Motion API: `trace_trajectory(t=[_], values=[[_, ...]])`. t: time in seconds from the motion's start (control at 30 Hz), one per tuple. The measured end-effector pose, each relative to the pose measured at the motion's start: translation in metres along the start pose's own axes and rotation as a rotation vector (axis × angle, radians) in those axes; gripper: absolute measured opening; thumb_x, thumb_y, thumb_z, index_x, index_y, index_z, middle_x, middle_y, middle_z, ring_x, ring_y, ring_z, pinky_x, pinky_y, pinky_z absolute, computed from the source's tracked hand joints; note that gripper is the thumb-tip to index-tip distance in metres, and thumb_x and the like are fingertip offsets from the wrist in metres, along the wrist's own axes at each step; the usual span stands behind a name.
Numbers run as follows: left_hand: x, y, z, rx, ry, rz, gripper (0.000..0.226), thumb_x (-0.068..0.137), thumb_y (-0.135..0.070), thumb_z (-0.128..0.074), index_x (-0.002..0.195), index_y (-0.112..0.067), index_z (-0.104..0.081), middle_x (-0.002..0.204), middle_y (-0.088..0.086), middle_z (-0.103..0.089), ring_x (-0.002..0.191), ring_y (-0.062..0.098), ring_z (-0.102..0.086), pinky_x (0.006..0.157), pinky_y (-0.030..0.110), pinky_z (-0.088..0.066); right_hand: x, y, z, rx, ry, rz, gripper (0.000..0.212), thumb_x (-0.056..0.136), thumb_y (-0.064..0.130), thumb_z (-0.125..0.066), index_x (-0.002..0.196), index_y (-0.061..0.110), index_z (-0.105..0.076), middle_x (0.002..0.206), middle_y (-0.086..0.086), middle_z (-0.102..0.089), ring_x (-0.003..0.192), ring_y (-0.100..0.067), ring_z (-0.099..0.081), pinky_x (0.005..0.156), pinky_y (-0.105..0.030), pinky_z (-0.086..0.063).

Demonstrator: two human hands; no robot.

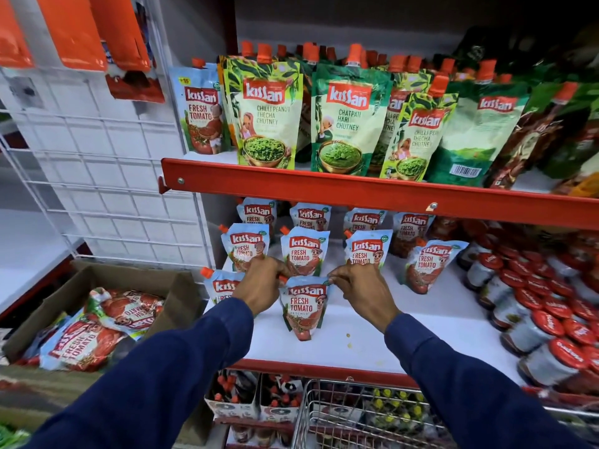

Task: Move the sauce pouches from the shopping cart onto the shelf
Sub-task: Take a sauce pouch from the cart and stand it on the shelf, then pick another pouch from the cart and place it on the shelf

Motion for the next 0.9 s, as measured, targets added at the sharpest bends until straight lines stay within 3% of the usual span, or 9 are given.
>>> trace_trajectory(t=[0.1, 0.2, 0.33, 0.4, 0.5, 0.6, 0.67, 0.73, 0.9], values=[[0.002, -0.002, 0.001, 0.020, 0.010, -0.002, 0.036, 0.083, 0.015, -0.059, 0.107, -0.008, -0.072, 0.109, 0.014, -0.070, 0.103, 0.033, -0.061, 0.092, 0.044, -0.055, 0.000, 0.000, 0.000, 0.031, 0.036, -0.032, 0.017, 0.095, 0.024, -0.062, 0.097, 0.016, -0.077, 0.095, -0.001, -0.078, 0.067, -0.010, -0.059, 0.060, -0.025, -0.048], [0.001, -0.002, 0.000, 0.054, 0.026, 0.011, 0.040, 0.082, 0.016, -0.057, 0.110, -0.009, -0.071, 0.112, 0.016, -0.068, 0.100, 0.033, -0.063, 0.092, 0.040, -0.056, -0.001, 0.002, 0.001, 0.017, 0.065, -0.037, 0.019, 0.094, 0.025, -0.065, 0.104, 0.016, -0.077, 0.101, -0.001, -0.078, 0.081, -0.016, -0.066, 0.064, -0.022, -0.041], [-0.006, -0.005, -0.002, 0.139, 0.063, 0.025, 0.049, 0.085, 0.010, -0.060, 0.127, -0.015, -0.060, 0.130, 0.022, -0.055, 0.114, 0.043, -0.056, 0.098, 0.044, -0.052, -0.012, 0.007, 0.004, 0.026, 0.061, -0.044, 0.028, 0.092, 0.025, -0.066, 0.120, 0.018, -0.069, 0.114, -0.004, -0.074, 0.086, -0.019, -0.068, 0.071, -0.029, -0.051], [-0.019, -0.015, 0.001, 0.150, 0.068, -0.007, 0.050, 0.086, 0.007, -0.063, 0.132, -0.011, -0.054, 0.135, 0.019, -0.056, 0.119, 0.041, -0.055, 0.097, 0.044, -0.053, -0.026, 0.005, 0.005, 0.018, 0.033, -0.021, 0.040, 0.092, 0.025, -0.067, 0.131, 0.020, -0.060, 0.127, -0.005, -0.068, 0.100, -0.023, -0.068, 0.081, -0.034, -0.054], [-0.049, -0.032, 0.006, 0.234, -0.057, -0.166, 0.049, 0.089, -0.008, -0.066, 0.135, -0.009, -0.050, 0.143, 0.015, -0.053, 0.128, 0.036, -0.050, 0.098, 0.046, -0.049, -0.059, -0.002, 0.003, -0.018, -0.015, 0.032, 0.059, 0.093, 0.030, -0.064, 0.147, 0.022, -0.041, 0.152, -0.003, -0.046, 0.138, -0.024, -0.044, 0.107, -0.038, -0.043], [-0.087, -0.033, -0.016, 0.378, -0.059, -0.256, 0.068, 0.093, -0.030, -0.059, 0.151, -0.016, -0.025, 0.163, 0.010, -0.019, 0.149, 0.036, -0.014, 0.118, 0.054, -0.025, -0.107, -0.015, -0.009, -0.159, -0.004, 0.114, 0.071, 0.096, 0.040, -0.055, 0.155, 0.025, -0.019, 0.164, -0.003, -0.019, 0.151, -0.024, -0.016, 0.120, -0.040, -0.024], [-0.114, -0.027, -0.046, 0.462, -0.031, -0.307, 0.078, 0.095, -0.040, -0.054, 0.154, -0.015, -0.010, 0.164, 0.011, 0.001, 0.150, 0.040, 0.004, 0.120, 0.060, -0.009, -0.143, -0.024, -0.022, -0.309, 0.061, 0.162, 0.078, 0.096, 0.044, -0.053, 0.157, 0.024, -0.007, 0.166, -0.007, 0.000, 0.153, -0.028, 0.004, 0.123, -0.047, -0.010], [-0.140, -0.018, -0.082, 0.516, 0.002, -0.346, 0.085, 0.093, -0.043, -0.054, 0.154, -0.012, -0.003, 0.163, 0.017, 0.005, 0.148, 0.044, 0.009, 0.118, 0.066, -0.007, -0.177, -0.038, -0.038, -0.429, 0.166, 0.173, 0.084, 0.095, 0.048, -0.050, 0.157, 0.024, 0.002, 0.165, -0.011, 0.013, 0.151, -0.032, 0.017, 0.122, -0.056, -0.003], [-0.189, 0.007, -0.162, 0.476, 0.209, -0.265, 0.092, 0.092, -0.047, -0.052, 0.153, -0.013, 0.008, 0.161, 0.020, 0.016, 0.146, 0.045, 0.020, 0.116, 0.070, -0.004, -0.249, -0.080, -0.080, -0.436, 0.403, 0.080, 0.081, 0.096, 0.054, -0.038, 0.156, 0.022, 0.006, 0.163, -0.012, 0.020, 0.148, -0.034, 0.024, 0.117, -0.062, 0.002]])
Point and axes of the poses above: each hand's wrist, its own x-axis towards the middle knuckle, its own z-axis out of the back of the hand, y = z × x, the point moved 2 cm from there along x, towards the middle knuckle
